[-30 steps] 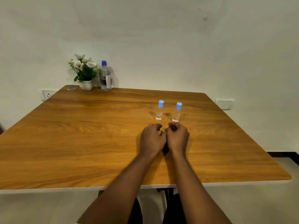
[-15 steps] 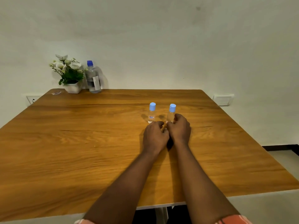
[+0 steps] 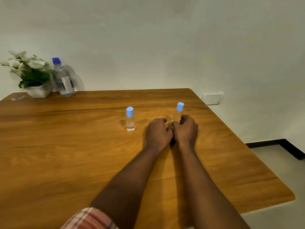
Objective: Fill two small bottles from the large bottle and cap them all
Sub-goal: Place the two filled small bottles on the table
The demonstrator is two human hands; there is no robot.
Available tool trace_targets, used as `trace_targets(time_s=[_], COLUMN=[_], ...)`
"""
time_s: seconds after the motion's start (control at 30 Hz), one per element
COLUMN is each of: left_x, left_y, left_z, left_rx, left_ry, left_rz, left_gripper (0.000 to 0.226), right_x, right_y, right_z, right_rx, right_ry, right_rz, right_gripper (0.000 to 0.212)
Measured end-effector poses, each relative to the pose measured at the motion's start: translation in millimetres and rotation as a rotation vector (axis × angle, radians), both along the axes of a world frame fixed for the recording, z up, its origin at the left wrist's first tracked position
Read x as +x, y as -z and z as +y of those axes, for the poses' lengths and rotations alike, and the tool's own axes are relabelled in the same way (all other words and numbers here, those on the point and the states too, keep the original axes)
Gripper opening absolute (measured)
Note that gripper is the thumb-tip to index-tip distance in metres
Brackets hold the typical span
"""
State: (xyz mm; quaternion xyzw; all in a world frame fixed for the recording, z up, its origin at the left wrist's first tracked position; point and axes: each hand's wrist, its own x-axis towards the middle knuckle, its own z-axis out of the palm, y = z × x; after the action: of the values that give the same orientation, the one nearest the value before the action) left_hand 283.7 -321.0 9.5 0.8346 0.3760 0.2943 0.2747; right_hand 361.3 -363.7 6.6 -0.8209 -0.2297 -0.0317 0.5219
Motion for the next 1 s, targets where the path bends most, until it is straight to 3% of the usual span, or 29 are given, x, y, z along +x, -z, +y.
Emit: trace_targets(time_s=[0.13, 0.53, 1.0], left_x=[42.6, 187.8, 236.0], left_y=[-0.9, 1.3, 2.9], left_z=[20.4, 139.2, 191.7], left_rx=[0.064, 0.089, 0.086], left_ry=[0.033, -0.050, -0.021], left_rz=[0.074, 0.005, -0.022], left_gripper=[0.040, 0.033, 0.032], right_x=[46.5, 190.7, 245.0], right_y=[-0.3, 2.3, 2.0], right_z=[17.3, 144.1, 192.2], right_rx=[-0.047, -0.042, -0.145], right_ry=[-0.009, -0.046, -0.044], right_rz=[-0.014, -0.074, -0.094], right_gripper=[0.014, 0.019, 0.026])
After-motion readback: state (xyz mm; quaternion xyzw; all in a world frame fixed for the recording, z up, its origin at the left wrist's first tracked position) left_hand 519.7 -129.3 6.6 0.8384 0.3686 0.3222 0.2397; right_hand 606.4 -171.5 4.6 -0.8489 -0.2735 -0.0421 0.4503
